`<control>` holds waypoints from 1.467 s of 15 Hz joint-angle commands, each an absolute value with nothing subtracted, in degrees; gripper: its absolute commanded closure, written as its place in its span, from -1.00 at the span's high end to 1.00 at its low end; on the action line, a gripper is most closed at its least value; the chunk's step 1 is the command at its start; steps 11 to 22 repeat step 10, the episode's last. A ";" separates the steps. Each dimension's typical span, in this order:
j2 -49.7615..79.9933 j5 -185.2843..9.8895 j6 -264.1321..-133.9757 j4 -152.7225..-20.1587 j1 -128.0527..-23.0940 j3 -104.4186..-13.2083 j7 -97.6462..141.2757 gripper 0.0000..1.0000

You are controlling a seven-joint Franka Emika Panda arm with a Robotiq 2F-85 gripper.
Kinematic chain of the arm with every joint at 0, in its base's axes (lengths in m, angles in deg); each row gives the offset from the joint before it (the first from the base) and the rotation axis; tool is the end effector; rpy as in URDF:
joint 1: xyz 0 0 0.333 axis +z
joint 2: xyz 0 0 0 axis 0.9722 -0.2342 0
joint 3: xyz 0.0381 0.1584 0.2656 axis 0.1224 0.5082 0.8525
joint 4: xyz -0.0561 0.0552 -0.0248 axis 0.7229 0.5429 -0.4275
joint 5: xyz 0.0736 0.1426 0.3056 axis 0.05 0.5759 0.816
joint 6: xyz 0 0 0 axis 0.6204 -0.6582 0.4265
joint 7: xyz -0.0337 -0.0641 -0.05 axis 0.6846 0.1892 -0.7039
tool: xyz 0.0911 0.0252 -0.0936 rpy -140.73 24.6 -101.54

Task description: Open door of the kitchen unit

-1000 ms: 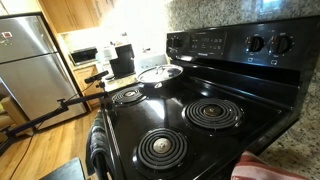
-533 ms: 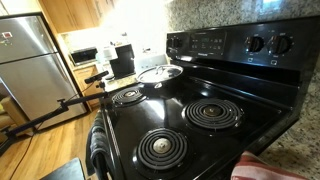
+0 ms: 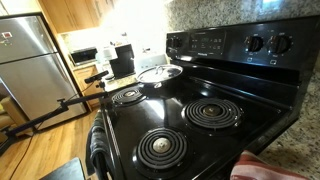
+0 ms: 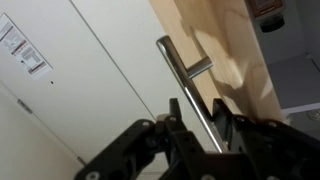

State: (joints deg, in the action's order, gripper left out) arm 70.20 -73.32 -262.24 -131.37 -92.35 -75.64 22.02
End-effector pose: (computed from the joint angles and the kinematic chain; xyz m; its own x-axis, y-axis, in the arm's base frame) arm 0.2281 -0.2834 0.7369 -0.3653 -0.3311 0.8700 -0.4907 -0.7257 -0.4822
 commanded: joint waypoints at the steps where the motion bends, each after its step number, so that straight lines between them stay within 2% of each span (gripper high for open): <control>1: 71.58 -73.28 -262.44 -133.86 -93.01 -77.24 22.56 0.28; 2: 72.00 -73.44 -262.51 -134.32 -91.89 -77.89 22.66 0.34; 6: 72.30 -73.25 -262.55 -134.83 -92.44 -77.61 22.89 0.94; 7: 70.64 -73.65 -262.14 -132.56 -92.09 -77.18 22.66 0.99; 8: 70.74 -73.65 -262.14 -132.93 -92.13 -77.25 22.66 0.74; 10: 70.71 -73.65 -262.14 -132.92 -92.12 -77.25 22.66 0.99; 22: 70.71 -73.65 -262.14 -132.92 -92.12 -77.25 22.66 0.99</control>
